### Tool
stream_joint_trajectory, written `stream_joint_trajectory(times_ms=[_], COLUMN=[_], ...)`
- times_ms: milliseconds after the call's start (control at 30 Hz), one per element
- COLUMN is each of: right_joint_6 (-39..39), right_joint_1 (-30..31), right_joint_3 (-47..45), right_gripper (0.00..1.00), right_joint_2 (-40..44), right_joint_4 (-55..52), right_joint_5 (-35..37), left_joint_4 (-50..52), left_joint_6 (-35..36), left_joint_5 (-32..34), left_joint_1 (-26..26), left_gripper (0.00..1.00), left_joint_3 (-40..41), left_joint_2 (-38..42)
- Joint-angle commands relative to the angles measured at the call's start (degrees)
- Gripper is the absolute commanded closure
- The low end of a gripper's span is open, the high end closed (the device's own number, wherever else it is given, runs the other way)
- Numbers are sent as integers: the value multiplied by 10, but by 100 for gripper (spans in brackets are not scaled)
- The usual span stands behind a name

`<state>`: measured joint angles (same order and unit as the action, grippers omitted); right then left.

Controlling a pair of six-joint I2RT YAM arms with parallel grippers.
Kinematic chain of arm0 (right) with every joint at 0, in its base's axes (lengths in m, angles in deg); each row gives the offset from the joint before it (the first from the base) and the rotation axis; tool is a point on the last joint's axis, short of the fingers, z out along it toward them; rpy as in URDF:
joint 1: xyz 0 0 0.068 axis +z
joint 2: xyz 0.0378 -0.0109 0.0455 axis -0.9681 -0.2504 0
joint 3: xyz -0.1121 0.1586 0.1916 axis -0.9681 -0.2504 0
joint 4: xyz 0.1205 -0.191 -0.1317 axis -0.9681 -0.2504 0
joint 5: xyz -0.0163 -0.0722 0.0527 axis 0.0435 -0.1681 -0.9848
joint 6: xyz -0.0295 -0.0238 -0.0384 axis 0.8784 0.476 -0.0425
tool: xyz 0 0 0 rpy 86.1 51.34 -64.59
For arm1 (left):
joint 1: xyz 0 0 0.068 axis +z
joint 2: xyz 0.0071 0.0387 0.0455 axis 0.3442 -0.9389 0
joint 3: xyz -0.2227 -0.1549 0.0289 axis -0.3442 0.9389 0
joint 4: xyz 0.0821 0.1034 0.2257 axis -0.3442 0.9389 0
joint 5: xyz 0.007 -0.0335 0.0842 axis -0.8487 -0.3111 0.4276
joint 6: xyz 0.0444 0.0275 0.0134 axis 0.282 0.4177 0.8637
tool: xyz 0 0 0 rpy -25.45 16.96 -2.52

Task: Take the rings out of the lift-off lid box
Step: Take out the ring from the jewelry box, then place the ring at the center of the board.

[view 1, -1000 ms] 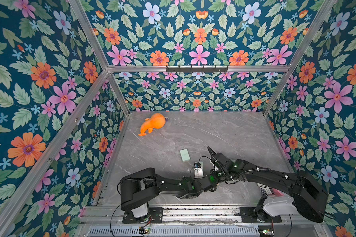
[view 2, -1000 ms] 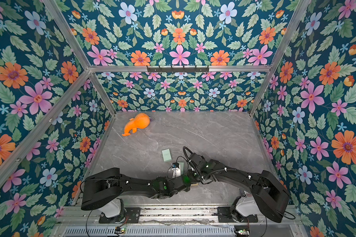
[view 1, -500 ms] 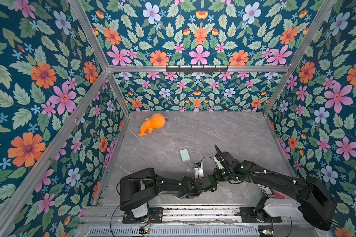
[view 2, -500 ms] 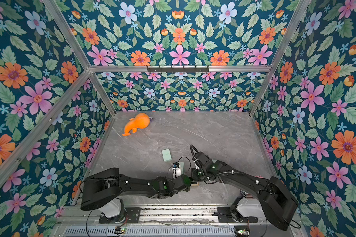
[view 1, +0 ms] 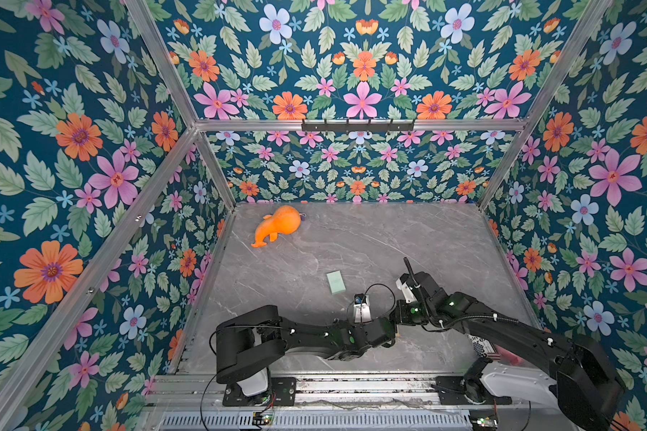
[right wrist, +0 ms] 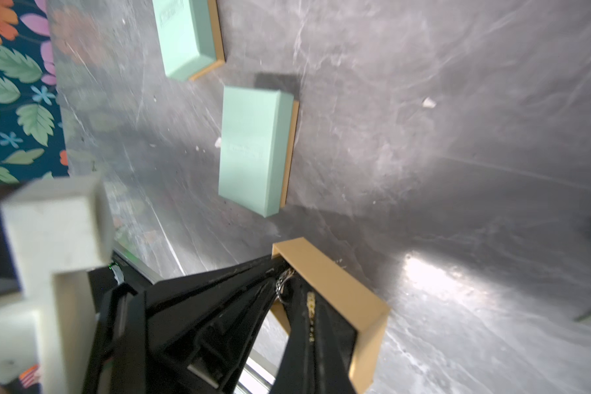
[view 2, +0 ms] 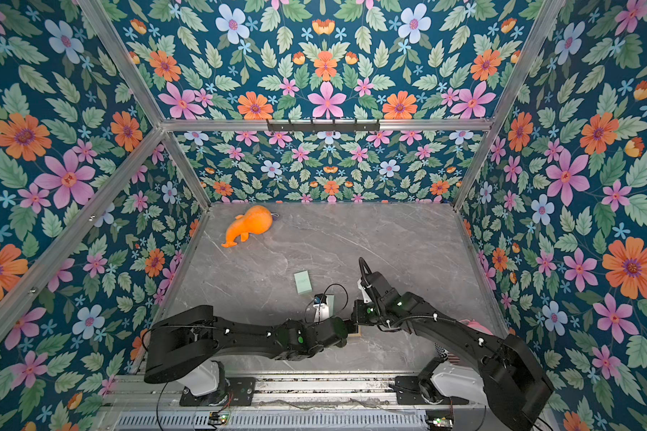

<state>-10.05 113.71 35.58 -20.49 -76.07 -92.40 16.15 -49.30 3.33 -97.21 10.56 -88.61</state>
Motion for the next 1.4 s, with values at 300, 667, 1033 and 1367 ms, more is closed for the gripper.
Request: stream_joint_trajectory(times_ms=[300,667,1033,1367], right_joint_6=[26,56,68,76], right_joint_1=[-87,-109,-115,-115], right_joint_3=[10,39,61,65], right_gripper=[100,100,100,73], right_joint_2=[-43,-149,-203,-138], right_joint_4=[4,6,-6,-63], right_joint_5=[-42,-28,-17,21], left_joint_4=[43,50,47,45], left_joint_6=[-7,-17,-18,-8], left_joint_5=[17,21,26,41], left_joint_1=[0,0,0,0], left_gripper=[89,84,80,68], left_joint_3=[-8,-2,10,17], left_joint_2=[-3,5,36,72])
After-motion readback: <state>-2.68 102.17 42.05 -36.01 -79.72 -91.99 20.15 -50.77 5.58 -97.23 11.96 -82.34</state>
